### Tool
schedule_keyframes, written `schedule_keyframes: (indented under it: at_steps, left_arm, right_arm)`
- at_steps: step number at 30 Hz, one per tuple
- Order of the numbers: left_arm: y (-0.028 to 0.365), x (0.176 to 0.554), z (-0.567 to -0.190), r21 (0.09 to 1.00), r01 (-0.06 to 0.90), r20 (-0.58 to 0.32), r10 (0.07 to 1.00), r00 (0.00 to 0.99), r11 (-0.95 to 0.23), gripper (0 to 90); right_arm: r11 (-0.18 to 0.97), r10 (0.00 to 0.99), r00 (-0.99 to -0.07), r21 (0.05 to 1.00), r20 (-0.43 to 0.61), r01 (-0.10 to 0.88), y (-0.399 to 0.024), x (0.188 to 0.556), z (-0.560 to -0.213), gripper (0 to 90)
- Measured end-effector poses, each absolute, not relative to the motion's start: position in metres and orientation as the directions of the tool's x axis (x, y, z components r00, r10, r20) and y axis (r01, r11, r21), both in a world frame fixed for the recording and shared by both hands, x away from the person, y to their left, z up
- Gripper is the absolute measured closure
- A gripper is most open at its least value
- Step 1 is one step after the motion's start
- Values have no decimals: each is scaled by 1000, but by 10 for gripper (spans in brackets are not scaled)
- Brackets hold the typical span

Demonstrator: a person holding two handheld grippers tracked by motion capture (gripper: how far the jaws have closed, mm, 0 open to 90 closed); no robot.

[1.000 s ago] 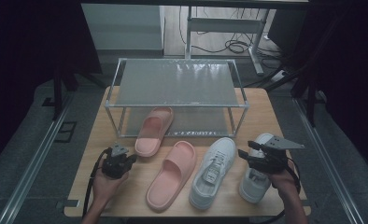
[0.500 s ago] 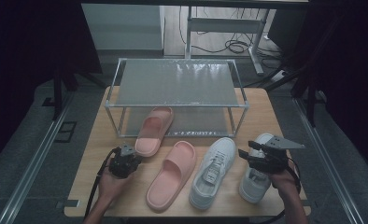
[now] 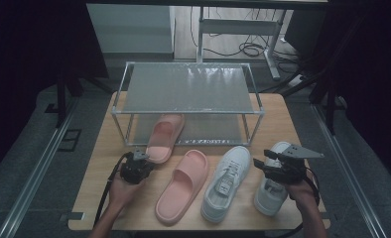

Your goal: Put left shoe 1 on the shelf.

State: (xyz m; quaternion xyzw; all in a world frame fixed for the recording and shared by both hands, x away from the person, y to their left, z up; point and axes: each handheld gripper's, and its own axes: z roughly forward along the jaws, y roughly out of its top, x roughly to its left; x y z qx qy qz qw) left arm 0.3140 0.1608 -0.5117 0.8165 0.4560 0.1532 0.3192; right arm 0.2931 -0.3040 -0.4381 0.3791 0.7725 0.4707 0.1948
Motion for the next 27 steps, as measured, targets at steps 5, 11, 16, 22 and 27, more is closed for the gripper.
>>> schedule_keyframes:
  at_steps: [5, 11, 16, 22, 27]
  left_arm:
    - [155, 325, -512, 656, 652, -44, 843, 536, -381, 891]
    - [145, 337, -512, 652, 649, -38, 838, 545, -392, 896]
    - [137, 347, -513, 651, 649, -35, 838, 544, -395, 898]
    - [131, 358, -513, 642, 645, -14, 836, 549, -413, 899]
    - [127, 367, -514, 648, 649, -14, 845, 534, -400, 899]
  right_arm:
    - [272, 768, -638, 873, 56, 404, -304, 293, -438, 422]
    - [270, 770, -635, 873, 57, 406, -305, 294, -439, 422]
    - [268, 771, -634, 874, 57, 405, -305, 294, -439, 422]
    - [268, 772, -633, 874, 57, 406, -306, 294, -439, 422]
    - [269, 772, -633, 873, 57, 407, -306, 294, -439, 422]
